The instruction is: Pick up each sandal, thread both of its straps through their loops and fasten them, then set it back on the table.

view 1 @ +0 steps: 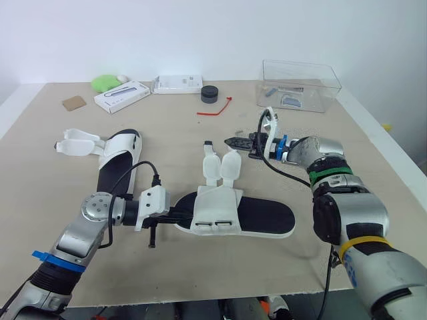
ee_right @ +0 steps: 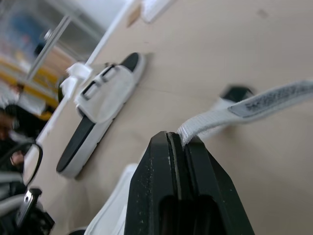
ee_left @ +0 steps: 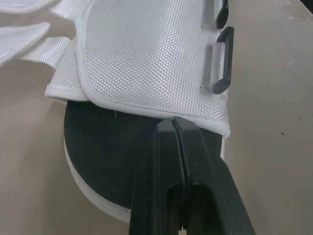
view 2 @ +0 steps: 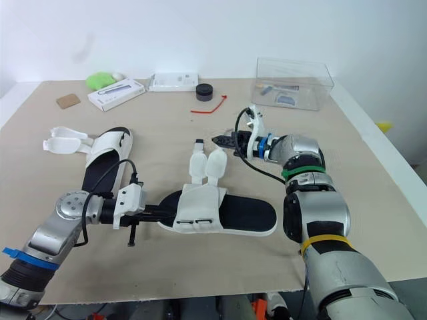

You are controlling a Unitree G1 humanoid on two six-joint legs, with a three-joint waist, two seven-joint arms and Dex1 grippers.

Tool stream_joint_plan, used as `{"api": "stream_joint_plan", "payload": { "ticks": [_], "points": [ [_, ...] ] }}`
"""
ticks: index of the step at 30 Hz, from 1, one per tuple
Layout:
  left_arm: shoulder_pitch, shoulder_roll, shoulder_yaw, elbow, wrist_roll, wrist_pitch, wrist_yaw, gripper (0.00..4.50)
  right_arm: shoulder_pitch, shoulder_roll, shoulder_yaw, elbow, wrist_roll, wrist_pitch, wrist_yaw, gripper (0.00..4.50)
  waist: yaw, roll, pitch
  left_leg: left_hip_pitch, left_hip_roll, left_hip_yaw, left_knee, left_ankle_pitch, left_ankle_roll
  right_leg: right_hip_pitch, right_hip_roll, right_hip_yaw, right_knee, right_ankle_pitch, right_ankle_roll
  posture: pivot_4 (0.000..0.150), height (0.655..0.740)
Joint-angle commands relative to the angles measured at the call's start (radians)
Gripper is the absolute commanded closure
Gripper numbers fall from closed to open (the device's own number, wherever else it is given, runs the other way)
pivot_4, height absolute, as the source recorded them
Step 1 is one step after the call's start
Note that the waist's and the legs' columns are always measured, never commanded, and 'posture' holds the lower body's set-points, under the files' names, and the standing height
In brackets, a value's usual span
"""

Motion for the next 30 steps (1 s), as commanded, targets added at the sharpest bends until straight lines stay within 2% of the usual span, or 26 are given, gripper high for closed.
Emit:
{"api": "stream_joint_plan", "payload": {
  "ticks": [1,3,5,6,8,11,15,20,23,28,29,30],
  "points": [
    [0.009,-0.001,-0.003,-0.015,0.007,-0.013,0.006,4.50,0.066,-0.017,0.041,-0.234,-0.020,-0.139,0.076,4.49,0.000,0.000,0.000,0.000,0.000,0.000,0.000,0.000,0.000,0.000,0.000,0.000,0.000,0.000,0.000,0.150,0.7400],
    [0.012,-0.001,-0.002,-0.016,0.006,-0.013,0.008,4.50,0.135,-0.019,0.052,-0.398,-0.025,-0.228,0.071,4.49,0.000,0.000,0.000,0.000,0.000,-0.001,0.000,0.000,0.000,0.000,-0.001,0.000,0.000,0.000,0.000,0.150,0.7400],
    [0.014,0.000,0.000,-0.018,0.004,-0.013,0.010,4.50,0.227,-0.025,0.081,-0.563,-0.065,-0.402,0.067,4.49,0.001,0.000,0.000,-0.001,0.000,-0.001,-0.001,0.000,0.000,0.000,-0.001,0.000,0.000,0.000,0.000,0.150,0.7400],
    [0.015,0.000,0.001,-0.017,0.003,-0.013,0.011,4.50,0.273,-0.031,0.104,-0.626,-0.101,-0.514,0.062,4.49,0.001,0.000,0.000,0.000,0.000,-0.001,-0.001,0.000,0.000,0.000,-0.001,0.000,0.000,0.000,0.000,0.150,0.7400],
    [0.018,0.003,0.001,-0.024,0.002,-0.009,0.013,4.50,0.361,-0.060,0.167,-0.702,-0.221,-0.869,0.049,4.49,0.002,0.000,0.000,0.000,0.000,-0.001,-0.001,0.000,0.000,-0.001,-0.001,-0.001,0.000,0.000,0.000,0.150,0.7400],
    [0.019,0.005,-0.001,-0.034,-0.002,0.000,0.015,4.50,0.434,-0.115,0.232,-0.711,-0.361,-1.389,0.015,4.49,0.001,0.000,0.000,0.000,-0.001,0.000,-0.001,0.000,-0.001,-0.001,-0.001,-0.001,0.000,0.000,0.000,0.150,0.7400],
    [0.012,0.004,-0.002,-0.028,-0.004,0.003,0.014,4.50,0.419,-0.196,0.283,-0.590,-0.605,-1.930,-0.097,4.49,0.000,0.000,0.000,0.002,-0.002,0.003,-0.001,0.000,-0.001,0.000,-0.001,0.001,0.000,0.000,0.001,0.150,0.7400],
    [-0.010,-0.010,-0.003,-0.015,-0.014,0.019,0.018,4.50,0.361,-0.212,0.282,-0.502,-0.808,-2.163,-0.228,4.49,0.000,0.000,0.000,0.007,-0.001,0.007,-0.001,0.001,-0.001,0.002,-0.001,0.004,0.001,0.000,0.000,0.150,0.7400],
    [-0.019,-0.018,-0.003,-0.009,-0.017,0.028,0.018,4.50,0.343,-0.231,0.326,-0.481,-0.825,-2.162,-0.276,4.49,0.000,0.000,0.000,0.007,-0.001,0.009,-0.001,0.002,-0.001,0.002,0.000,0.006,0.002,0.000,-0.001,0.150,0.7400],
    [-0.024,-0.022,-0.008,0.005,-0.009,0.025,0.013,4.50,0.331,-0.295,0.408,-0.482,-0.746,-2.125,-0.325,2.68,0.001,0.000,0.000,0.008,-0.001,0.010,0.000,0.002,-0.001,0.002,0.000,0.007,0.003,-0.001,-0.001,0.150,0.7400],
    [-0.025,-0.022,-0.009,0.006,-0.009,0.026,0.012,4.50,0.332,-0.320,0.427,-0.490,-0.711,-2.111,-0.326,1.92,0.001,0.000,0.000,0.008,-0.001,0.010,-0.001,0.002,-0.001,0.002,0.000,0.008,0.003,-0.001,-0.001,0.150,0.7400],
    [-0.026,-0.022,-0.009,0.007,-0.009,0.027,0.011,4.50,0.335,-0.347,0.444,-0.504,-0.677,-2.096,-0.324,1.71,0.001,0.000,0.000,0.008,-0.001,0.010,-0.001,0.002,-0.001,0.002,0.000,0.008,0.003,-0.001,-0.001,0.150,0.7400]
  ]
}}
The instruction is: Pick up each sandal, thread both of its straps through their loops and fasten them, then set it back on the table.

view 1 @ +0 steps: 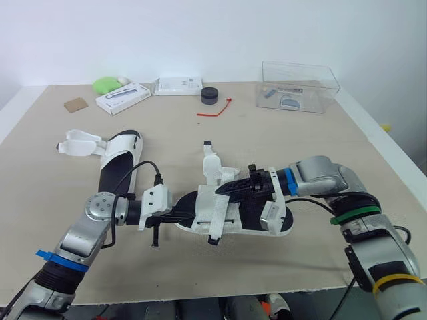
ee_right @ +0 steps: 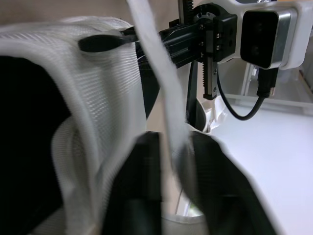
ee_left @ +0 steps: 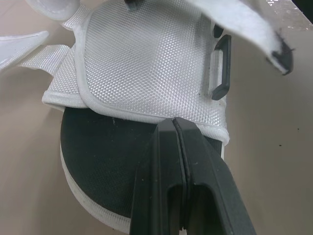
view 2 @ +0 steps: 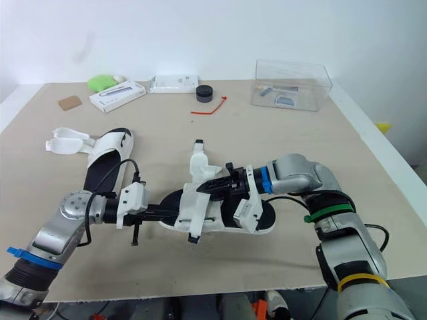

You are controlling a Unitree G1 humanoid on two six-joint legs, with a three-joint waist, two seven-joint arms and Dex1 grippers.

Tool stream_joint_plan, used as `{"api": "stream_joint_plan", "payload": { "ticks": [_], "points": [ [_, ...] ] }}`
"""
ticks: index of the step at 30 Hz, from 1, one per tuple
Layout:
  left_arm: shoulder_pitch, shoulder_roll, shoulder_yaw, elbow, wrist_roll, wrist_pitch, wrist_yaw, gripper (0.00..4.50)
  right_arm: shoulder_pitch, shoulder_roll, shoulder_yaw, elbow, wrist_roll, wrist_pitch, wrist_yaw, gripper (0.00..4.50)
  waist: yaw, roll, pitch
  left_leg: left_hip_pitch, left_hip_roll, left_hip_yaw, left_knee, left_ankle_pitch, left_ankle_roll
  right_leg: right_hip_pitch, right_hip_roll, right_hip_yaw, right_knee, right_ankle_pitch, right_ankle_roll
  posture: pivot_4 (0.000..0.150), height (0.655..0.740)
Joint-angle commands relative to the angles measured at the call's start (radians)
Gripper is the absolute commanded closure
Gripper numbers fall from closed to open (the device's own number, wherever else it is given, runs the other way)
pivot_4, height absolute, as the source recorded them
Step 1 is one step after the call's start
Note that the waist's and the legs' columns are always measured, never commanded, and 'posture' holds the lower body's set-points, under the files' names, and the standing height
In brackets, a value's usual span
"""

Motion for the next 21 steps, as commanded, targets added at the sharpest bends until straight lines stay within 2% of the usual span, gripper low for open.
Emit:
{"api": "stream_joint_plan", "payload": {
  "ticks": [1,2,4,5,9,12,15,18,21],
  "points": [
    [-0.013,0.001,0.000,-0.002,-0.002,0.003,-0.007,4.50,-0.011,-0.104,0.057,-0.057,0.156,0.053,-0.002,1.45,0.001,0.000,0.000,0.000,0.000,0.000,0.000,0.000,0.000,0.000,0.000,0.000,0.000,0.000,0.000,0.150,0.7400],
    [-0.013,0.001,-0.001,0.000,-0.002,0.002,-0.008,4.50,0.001,-0.137,0.077,-0.082,0.197,0.069,0.007,1.02,0.001,0.000,0.000,0.000,0.000,0.000,0.000,0.000,0.000,0.000,0.000,0.000,0.000,0.000,0.000,0.150,0.7400],
    [-0.013,0.000,-0.002,0.003,-0.001,0.001,-0.010,4.50,0.032,-0.201,0.109,-0.136,0.280,0.114,0.027,0.47,0.002,0.000,0.000,0.000,0.000,0.000,0.000,0.000,0.001,0.000,-0.001,0.000,0.000,0.000,0.000,0.150,0.7400],
    [-0.013,-0.001,-0.003,0.004,-0.001,0.001,-0.011,4.50,0.056,-0.240,0.126,-0.170,0.333,0.154,0.046,0.02,0.002,0.000,0.000,0.000,0.000,0.000,0.000,-0.001,0.001,0.000,-0.001,0.000,0.000,-0.001,0.000,0.150,0.7400],
    [-0.019,-0.007,-0.006,0.007,-0.001,0.004,-0.013,4.50,0.161,-0.363,0.131,-0.310,0.485,0.294,0.103,0.02,0.002,0.000,0.000,0.000,0.000,-0.001,0.000,-0.001,0.002,0.000,-0.001,0.001,0.000,-0.001,-0.001,0.150,0.7400],
    [-0.024,-0.006,-0.006,0.012,-0.002,0.006,-0.018,4.50,0.297,-0.434,0.079,-0.593,0.895,0.902,0.114,0.02,0.002,0.000,0.000,0.000,0.002,0.000,0.000,-0.001,0.002,0.000,-0.002,0.002,0.000,-0.001,0.000,0.150,0.7400],
    [-0.031,-0.004,-0.004,0.018,-0.003,0.009,-0.025,4.50,0.354,-0.539,0.057,-0.884,1.305,1.476,0.063,0.02,0.002,0.000,0.000,0.000,0.003,0.000,0.001,-0.001,0.002,0.000,-0.002,0.003,0.001,0.000,-0.001,0.150,0.7400],
    [-0.035,-0.004,-0.003,0.017,-0.003,0.014,-0.027,4.50,0.388,-0.602,0.027,-1.063,1.664,1.822,0.011,0.02,0.004,-0.001,0.000,-0.001,0.004,-0.004,0.002,-0.001,0.001,0.000,-0.002,-0.002,0.001,0.000,-0.002,0.150,0.7400],
    [-0.036,-0.002,0.001,0.014,-0.004,0.022,-0.025,4.50,0.420,-0.611,-0.021,-1.137,1.782,1.989,0.007,0.02,0.005,-0.002,-0.001,-0.002,0.004,-0.009,0.002,0.000,0.001,0.001,-0.002,-0.006,0.000,-0.002,-0.003,0.150,0.7400]
  ]
}}
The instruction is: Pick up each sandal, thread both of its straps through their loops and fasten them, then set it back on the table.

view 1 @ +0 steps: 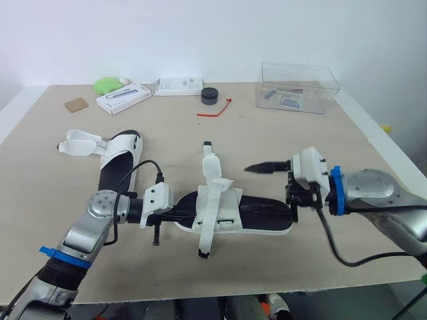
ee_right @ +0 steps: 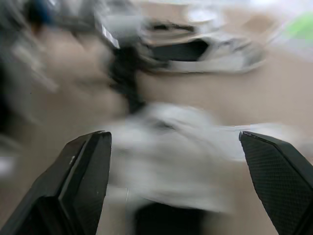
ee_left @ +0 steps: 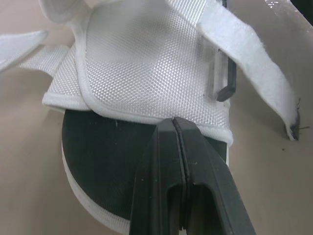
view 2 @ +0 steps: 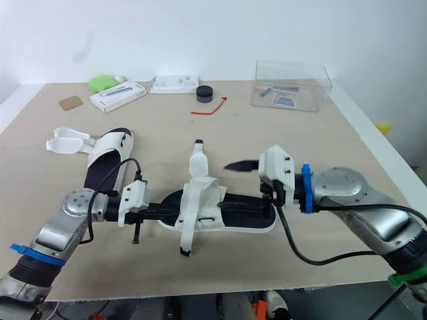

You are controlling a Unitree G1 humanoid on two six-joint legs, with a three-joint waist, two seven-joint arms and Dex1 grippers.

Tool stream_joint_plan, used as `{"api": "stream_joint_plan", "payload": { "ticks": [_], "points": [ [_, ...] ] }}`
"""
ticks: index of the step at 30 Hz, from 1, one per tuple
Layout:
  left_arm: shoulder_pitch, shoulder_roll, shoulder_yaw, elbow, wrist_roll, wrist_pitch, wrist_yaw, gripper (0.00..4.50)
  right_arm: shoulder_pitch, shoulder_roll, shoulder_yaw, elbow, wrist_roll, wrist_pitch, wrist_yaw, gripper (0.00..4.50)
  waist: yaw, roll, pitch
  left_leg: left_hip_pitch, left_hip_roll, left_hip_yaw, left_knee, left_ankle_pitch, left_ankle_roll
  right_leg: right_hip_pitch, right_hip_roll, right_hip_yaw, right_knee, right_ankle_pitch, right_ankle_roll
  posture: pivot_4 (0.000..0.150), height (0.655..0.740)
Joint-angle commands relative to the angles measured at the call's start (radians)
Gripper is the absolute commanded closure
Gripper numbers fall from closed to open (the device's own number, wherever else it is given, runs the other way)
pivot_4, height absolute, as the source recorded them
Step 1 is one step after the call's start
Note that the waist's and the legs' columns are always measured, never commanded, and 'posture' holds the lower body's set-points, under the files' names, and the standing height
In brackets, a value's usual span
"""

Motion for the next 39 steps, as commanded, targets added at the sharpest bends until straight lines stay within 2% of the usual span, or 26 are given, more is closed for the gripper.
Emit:
{"api": "stream_joint_plan", "payload": {
  "ticks": [1,4,14,17,23,31,34,38,39],
  "points": [
    [-0.011,0.008,0.008,-0.015,-0.007,0.008,-0.004,4.50,0.024,-0.008,-0.073,-0.087,0.175,0.227,-0.025,0.02,0.000,0.000,0.000,-0.001,0.000,0.000,0.000,0.000,0.000,0.000,0.000,0.000,0.000,0.000,0.000,0.150,0.7400],
    [-0.010,0.013,0.013,-0.014,-0.007,0.009,-0.003,4.50,0.038,0.031,-0.085,-0.093,0.212,0.343,-0.037,0.02,0.000,0.000,0.000,-0.001,-0.001,0.000,0.000,0.000,0.000,-0.001,0.002,0.000,0.000,0.000,0.001,0.150,0.7400],
    [-0.013,0.019,0.019,-0.007,-0.006,0.011,0.000,4.50,0.040,0.274,0.007,0.002,-0.102,0.538,-0.061,0.02,-0.001,-0.001,-0.001,-0.003,-0.001,-0.001,0.001,0.000,0.000,-0.001,0.004,0.000,0.000,-0.002,0.006,0.150,0.7400],
    [-0.013,0.020,0.021,-0.006,-0.007,0.013,0.004,4.50,0.040,0.340,0.001,0.006,-0.144,0.569,-0.079,0.02,-0.002,-0.002,-0.001,-0.003,-0.001,-0.001,0.001,0.000,0.000,-0.001,0.004,0.000,0.000,-0.002,0.006,0.150,0.7400],
    [-0.014,0.003,0.022,-0.003,-0.004,0.016,0.029,4.50,0.028,0.442,-0.044,0.000,-0.163,0.643,-0.126,0.02,-0.001,-0.002,-0.001,-0.003,-0.001,-0.001,0.001,0.000,0.000,-0.001,0.004,0.000,0.000,-0.002,0.006,0.150,0.7400],
    [-0.013,-0.009,0.011,0.018,0.021,-0.012,0.044,4.50,0.013,0.597,-0.170,0.021,-0.004,0.816,-0.288,0.02,-0.002,-0.002,-0.001,-0.004,-0.002,-0.002,0.002,0.000,0.000,-0.001,0.004,-0.001,0.000,0.000,0.003,0.150,0.7400],
    [-0.010,-0.009,0.009,0.017,0.021,-0.015,0.046,4.50,0.012,0.634,-0.193,0.024,0.022,0.863,-0.340,0.78,-0.002,-0.002,-0.001,-0.004,-0.002,-0.002,0.002,0.000,0.000,-0.001,0.004,-0.001,0.000,0.000,0.003,0.150,0.7400],
    [-0.011,-0.010,0.009,0.018,0.021,-0.016,0.048,4.50,0.014,0.656,-0.188,0.014,0.016,0.909,-0.377,2.54,-0.002,-0.002,-0.001,-0.004,-0.002,-0.002,0.002,0.000,0.000,-0.001,0.004,-0.001,0.000,0.000,0.003,0.150,0.7400],
    [-0.012,-0.011,0.009,0.018,0.022,-0.016,0.048,4.50,0.014,0.661,-0.185,0.015,0.008,0.918,-0.385,3.21,-0.002,-0.002,-0.001,-0.004,-0.002,-0.002,0.002,0.000,0.000,-0.001,0.004,-0.001,0.000,0.000,0.003,0.150,0.7400]
  ]
}}
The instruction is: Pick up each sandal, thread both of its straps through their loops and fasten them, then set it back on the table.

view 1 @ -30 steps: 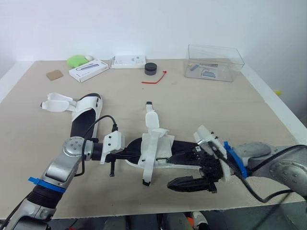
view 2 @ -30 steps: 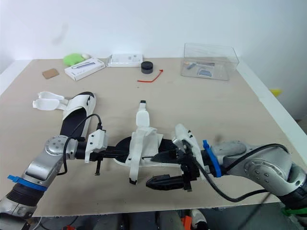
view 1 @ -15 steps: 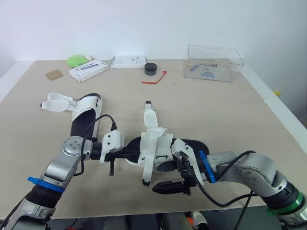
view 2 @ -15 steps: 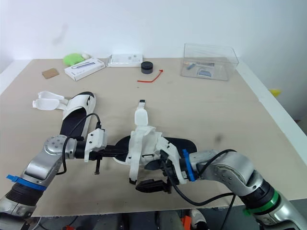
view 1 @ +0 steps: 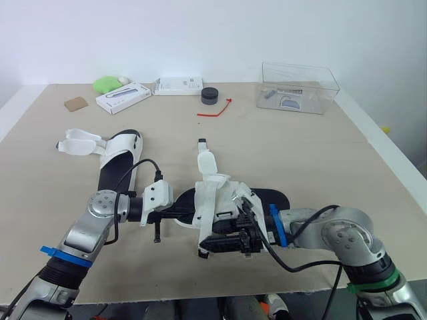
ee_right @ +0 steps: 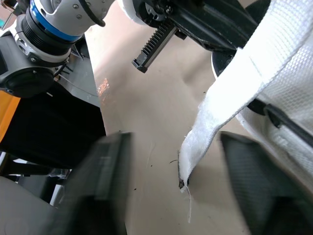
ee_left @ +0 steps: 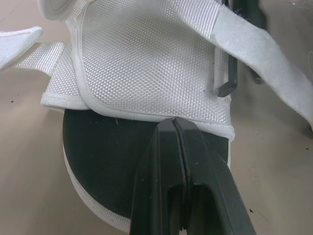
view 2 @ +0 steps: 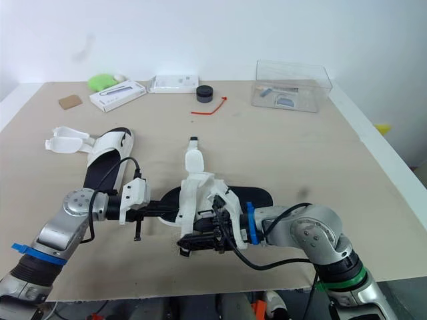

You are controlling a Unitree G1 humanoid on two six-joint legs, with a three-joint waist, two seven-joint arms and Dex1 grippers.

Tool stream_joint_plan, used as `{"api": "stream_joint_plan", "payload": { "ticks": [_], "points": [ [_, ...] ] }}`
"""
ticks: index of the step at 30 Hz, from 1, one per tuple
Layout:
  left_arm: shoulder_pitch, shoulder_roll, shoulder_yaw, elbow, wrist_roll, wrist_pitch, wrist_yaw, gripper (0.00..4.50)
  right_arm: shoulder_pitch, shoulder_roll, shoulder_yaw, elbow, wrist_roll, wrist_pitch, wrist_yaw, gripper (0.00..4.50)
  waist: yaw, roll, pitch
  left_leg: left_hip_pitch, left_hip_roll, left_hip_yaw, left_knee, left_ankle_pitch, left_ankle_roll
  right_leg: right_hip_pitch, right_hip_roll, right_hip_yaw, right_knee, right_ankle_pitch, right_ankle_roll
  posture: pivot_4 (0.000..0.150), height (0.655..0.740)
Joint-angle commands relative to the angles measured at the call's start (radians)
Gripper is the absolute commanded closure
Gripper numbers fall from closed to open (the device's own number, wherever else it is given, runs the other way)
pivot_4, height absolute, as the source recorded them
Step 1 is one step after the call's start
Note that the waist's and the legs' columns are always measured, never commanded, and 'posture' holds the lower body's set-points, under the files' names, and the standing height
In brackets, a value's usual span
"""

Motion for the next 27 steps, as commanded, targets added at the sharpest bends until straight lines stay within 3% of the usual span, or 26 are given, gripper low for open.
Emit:
{"api": "stream_joint_plan", "payload": {
  "ticks": [1,3,4,12,18,27],
  "points": [
    [-0.009,-0.001,0.002,-0.001,0.008,-0.011,0.004,4.50,-0.015,0.020,-0.017,-0.020,0.006,0.033,-0.032,3.35,0.000,0.000,0.000,0.000,0.000,0.000,0.000,0.000,0.000,0.000,0.000,0.000,0.000,0.000,0.000,0.150,0.7400],
    [-0.009,-0.001,0.003,-0.002,0.009,-0.011,0.005,4.50,-0.017,0.033,-0.018,-0.009,0.007,0.053,-0.045,3.90,0.000,0.000,0.000,0.000,0.000,0.000,0.000,0.000,0.000,0.000,0.000,0.000,0.000,0.000,0.000,0.150,0.7400],
    [-0.009,0.000,0.003,-0.001,0.010,-0.011,0.005,4.50,-0.020,0.040,-0.020,-0.003,0.008,0.062,-0.049,4.41,0.000,0.000,0.000,0.000,0.000,0.000,0.000,0.000,0.000,0.000,0.000,0.000,0.000,0.000,0.000,0.150,0.7400],
    [-0.006,0.001,0.004,-0.009,0.008,-0.006,0.007,4.50,-0.062,0.072,-0.101,0.069,0.087,0.149,-0.062,4.41,0.000,0.000,0.000,0.000,0.000,0.000,0.000,0.000,0.000,0.000,0.000,0.000,0.000,0.000,0.000,0.150,0.7400],
    [-0.019,0.000,0.004,0.001,0.008,-0.004,0.004,4.50,-0.265,0.038,-0.234,0.284,0.223,0.240,-0.054,4.41,-0.001,0.000,0.000,0.000,0.000,0.001,0.000,0.000,0.000,0.000,0.000,0.000,0.000,0.001,0.001,0.150,0.7400],
    [-0.040,-0.014,-0.003,0.028,0.015,-0.019,0.001,4.50,-0.462,-0.059,-0.209,0.524,0.087,0.342,0.077,4.41,-0.001,0.000,0.000,-0.003,0.000,0.000,0.000,-0.001,0.002,-0.001,0.000,0.000,-0.004,0.001,0.001,0.150,0.7400]
  ]
}}
